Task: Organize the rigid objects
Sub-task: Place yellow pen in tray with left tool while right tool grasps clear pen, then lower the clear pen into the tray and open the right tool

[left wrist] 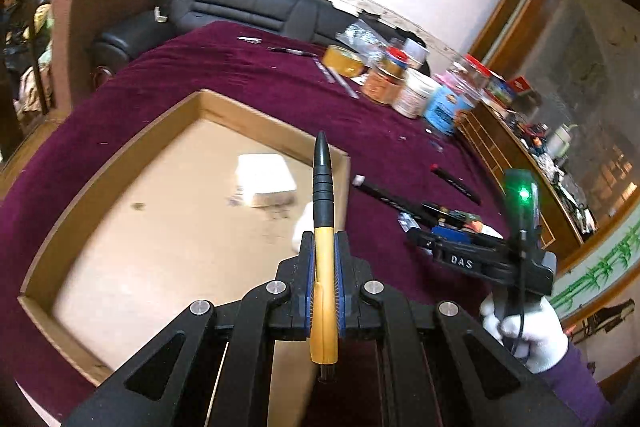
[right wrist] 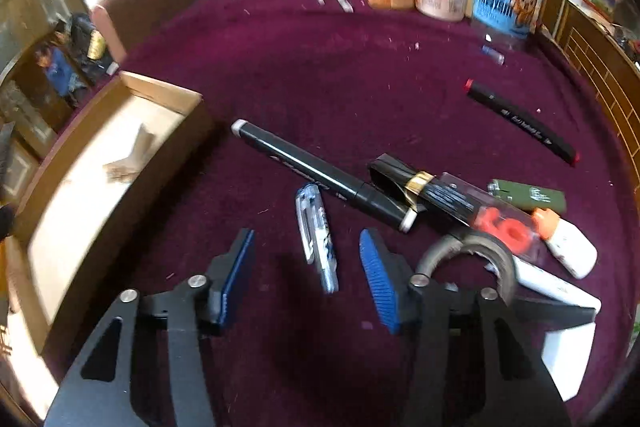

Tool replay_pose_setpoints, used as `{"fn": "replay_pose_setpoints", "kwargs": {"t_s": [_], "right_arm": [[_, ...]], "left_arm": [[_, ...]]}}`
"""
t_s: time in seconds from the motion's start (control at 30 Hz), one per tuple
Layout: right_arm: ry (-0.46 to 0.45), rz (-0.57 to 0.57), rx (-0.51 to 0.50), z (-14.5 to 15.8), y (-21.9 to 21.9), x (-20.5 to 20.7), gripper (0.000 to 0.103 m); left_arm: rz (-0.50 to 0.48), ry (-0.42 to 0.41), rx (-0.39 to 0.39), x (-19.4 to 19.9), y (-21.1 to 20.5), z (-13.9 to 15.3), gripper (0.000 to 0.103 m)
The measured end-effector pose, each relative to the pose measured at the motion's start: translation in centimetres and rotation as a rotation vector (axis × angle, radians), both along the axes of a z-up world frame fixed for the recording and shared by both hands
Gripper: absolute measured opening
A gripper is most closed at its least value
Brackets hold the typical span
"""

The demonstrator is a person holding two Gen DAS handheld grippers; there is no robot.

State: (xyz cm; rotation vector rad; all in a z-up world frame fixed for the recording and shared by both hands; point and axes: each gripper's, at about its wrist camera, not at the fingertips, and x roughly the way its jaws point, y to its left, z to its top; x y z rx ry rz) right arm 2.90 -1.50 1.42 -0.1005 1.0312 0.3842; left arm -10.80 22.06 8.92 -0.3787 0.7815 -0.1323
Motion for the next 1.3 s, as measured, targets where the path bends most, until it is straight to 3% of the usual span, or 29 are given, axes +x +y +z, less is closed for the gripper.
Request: {"fn": "replay_pose_setpoints", "kwargs": {"t_s": [0.1,0.13,0.17,0.43,0.63,0.83,1.0,1.1,1.17,1.23,1.3], "right_arm": [[-0.034,-0.027,-0.040,-0.5,0.0,0.3,0.028],[-0.030,-0.028,-0.031,-0.3,-0.3,0.1,0.014],[-0.021,-0.027,-0.008,-0.2,-0.6,0.0,0.013],[-0.030,-0.016,0.187,4.0,-0.8,-1.5,0.013],[0.069,0.085,0.382,6.4,3.7,-1.5,0.013],[0.136,0.087,0.395,4.9,9.3,0.9,0.013],[0.145,0.053,0.321,3.4,11.9,2.7,0.014],[0.159,0.041,0.298,2.6,12.2,3.4,0.014],[0.155,0.031,0.294,2.3,12.1,3.6,0.015],[0.142,0.037,0.281,2.3,11.9,3.5,0.015],[0.119,0.049,0.285,2.8,11.5,3.2,0.015]], "left_arm": [[0.020,0.006,-0.011,-0.1,1.5,-0.5,0.006],[0.026,0.008,-0.015,-0.1,2.1,-0.7,0.006],[0.031,0.010,-0.019,0.0,2.4,-1.0,0.006],[0.027,0.024,-0.010,1.7,3.7,-1.3,0.006],[0.028,0.066,0.056,6.0,4.1,-1.7,0.006],[0.035,0.189,0.049,10.7,5.3,-4.9,0.006],[0.060,0.227,0.021,12.3,6.1,-6.7,0.006],[0.061,0.218,0.003,12.2,6.1,-7.0,0.015],[0.065,0.211,-0.015,12.1,6.4,-6.9,0.043],[0.064,0.203,-0.048,11.8,6.7,-6.9,0.050],[0.069,0.200,-0.070,11.6,6.9,-6.5,0.050]]}}
